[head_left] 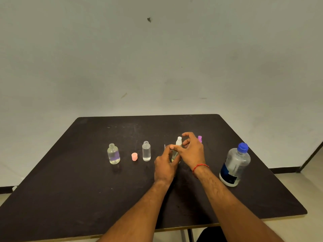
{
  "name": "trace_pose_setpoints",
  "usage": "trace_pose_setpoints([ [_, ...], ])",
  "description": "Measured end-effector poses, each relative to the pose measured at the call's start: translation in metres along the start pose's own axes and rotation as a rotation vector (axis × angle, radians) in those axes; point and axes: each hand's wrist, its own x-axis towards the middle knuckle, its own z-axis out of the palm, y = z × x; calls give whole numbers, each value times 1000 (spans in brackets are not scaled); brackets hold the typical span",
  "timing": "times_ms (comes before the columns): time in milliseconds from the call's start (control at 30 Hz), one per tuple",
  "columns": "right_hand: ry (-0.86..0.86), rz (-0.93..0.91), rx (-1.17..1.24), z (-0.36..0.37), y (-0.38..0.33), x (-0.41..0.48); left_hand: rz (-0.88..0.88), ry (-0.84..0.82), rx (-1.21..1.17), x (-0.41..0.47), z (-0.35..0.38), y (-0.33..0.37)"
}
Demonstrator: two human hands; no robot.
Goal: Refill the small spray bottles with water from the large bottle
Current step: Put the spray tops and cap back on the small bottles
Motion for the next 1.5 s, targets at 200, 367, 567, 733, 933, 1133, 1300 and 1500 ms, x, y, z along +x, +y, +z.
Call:
trace_pose_setpoints([
  [200, -64, -44, 92, -2, 8, -2, -13, -9, -12, 1, 0, -2],
  [367, 19, -34, 86, 2, 6, -3, -8, -9, 19, 1, 0, -1],
  [567, -35, -33, 125, 0, 7, -3, -16, -30, -11, 1, 0, 0],
  [733, -43, -29, 123, 3, 11, -2, -31, -35, -4, 0, 0, 0],
  [933, 51, -8, 104, 9, 8, -2, -28, -33, -8, 0, -1, 2],
  [1133, -67, -24, 151, 0, 9, 1, -11, -27, 8, 0, -1, 1],
  [1300, -19, -14, 119, 4, 11, 1, -15, -40, 18, 1, -1, 0],
  [1500, 22, 18, 97, 7, 7, 2, 1, -38, 9, 0, 0, 2],
])
